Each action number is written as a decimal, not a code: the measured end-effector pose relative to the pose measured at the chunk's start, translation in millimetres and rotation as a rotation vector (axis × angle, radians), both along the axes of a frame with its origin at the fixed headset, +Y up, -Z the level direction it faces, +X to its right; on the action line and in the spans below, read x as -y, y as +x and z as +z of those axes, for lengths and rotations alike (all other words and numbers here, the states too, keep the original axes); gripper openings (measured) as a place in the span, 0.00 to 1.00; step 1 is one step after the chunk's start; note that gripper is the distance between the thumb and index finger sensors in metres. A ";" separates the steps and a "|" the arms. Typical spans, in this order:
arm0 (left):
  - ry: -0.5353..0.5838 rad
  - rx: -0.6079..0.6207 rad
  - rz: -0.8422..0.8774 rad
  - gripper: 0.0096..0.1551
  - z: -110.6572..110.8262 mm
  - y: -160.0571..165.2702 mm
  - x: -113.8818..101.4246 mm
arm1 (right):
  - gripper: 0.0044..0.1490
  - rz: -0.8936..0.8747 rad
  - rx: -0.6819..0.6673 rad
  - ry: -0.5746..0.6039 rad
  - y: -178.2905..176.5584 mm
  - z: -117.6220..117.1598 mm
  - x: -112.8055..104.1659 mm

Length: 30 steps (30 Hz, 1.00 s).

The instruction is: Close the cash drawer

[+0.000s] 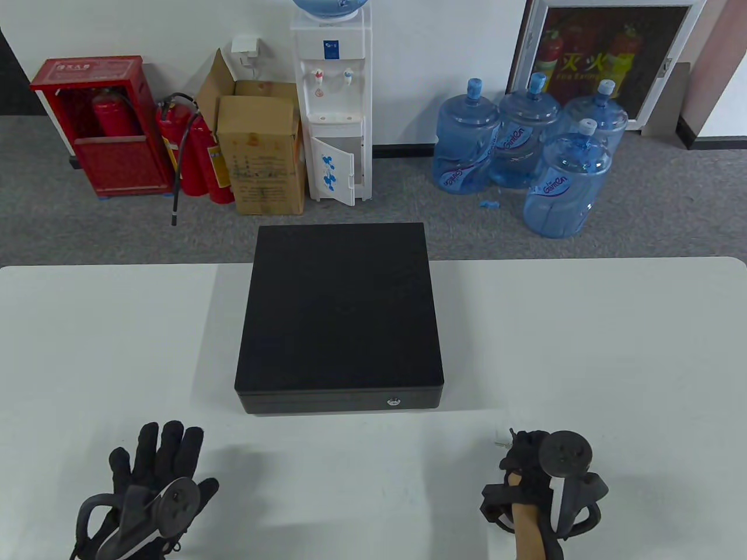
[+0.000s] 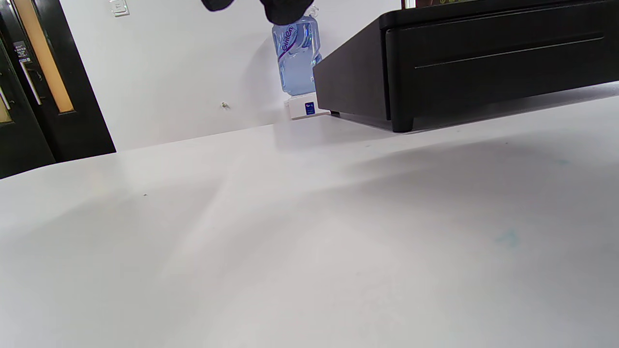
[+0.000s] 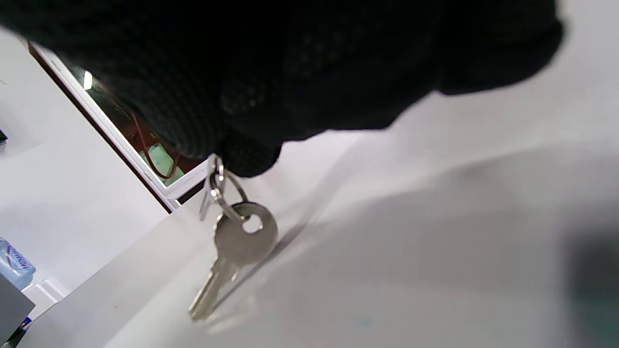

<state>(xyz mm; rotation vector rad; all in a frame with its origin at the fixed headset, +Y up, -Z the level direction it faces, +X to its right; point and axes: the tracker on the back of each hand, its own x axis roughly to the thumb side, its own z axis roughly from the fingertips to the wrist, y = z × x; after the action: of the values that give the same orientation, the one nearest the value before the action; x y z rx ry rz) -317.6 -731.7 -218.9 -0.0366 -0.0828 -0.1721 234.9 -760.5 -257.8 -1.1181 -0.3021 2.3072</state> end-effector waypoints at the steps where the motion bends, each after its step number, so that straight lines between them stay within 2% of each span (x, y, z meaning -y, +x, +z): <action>1: 0.000 0.001 -0.001 0.50 0.0 0.1 0.0 | 0.24 0.000 0.002 -0.007 0.5 -0.2 0.3; 13: -0.009 -0.009 0.009 0.51 0.9 -1.1 0.3 | 0.24 -0.001 0.030 -0.058 3.3 -1.5 4.7; 30: -0.018 -0.025 0.028 0.51 1.5 -4.9 0.3 | 0.24 0.032 0.058 -0.066 5.0 1.1 3.3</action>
<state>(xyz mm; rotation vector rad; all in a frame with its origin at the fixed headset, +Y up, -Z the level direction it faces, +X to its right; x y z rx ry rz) -322.6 -732.0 -217.4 -0.0560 -0.0601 -0.1433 239.9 -763.8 -256.7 -1.2231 -0.2692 2.3314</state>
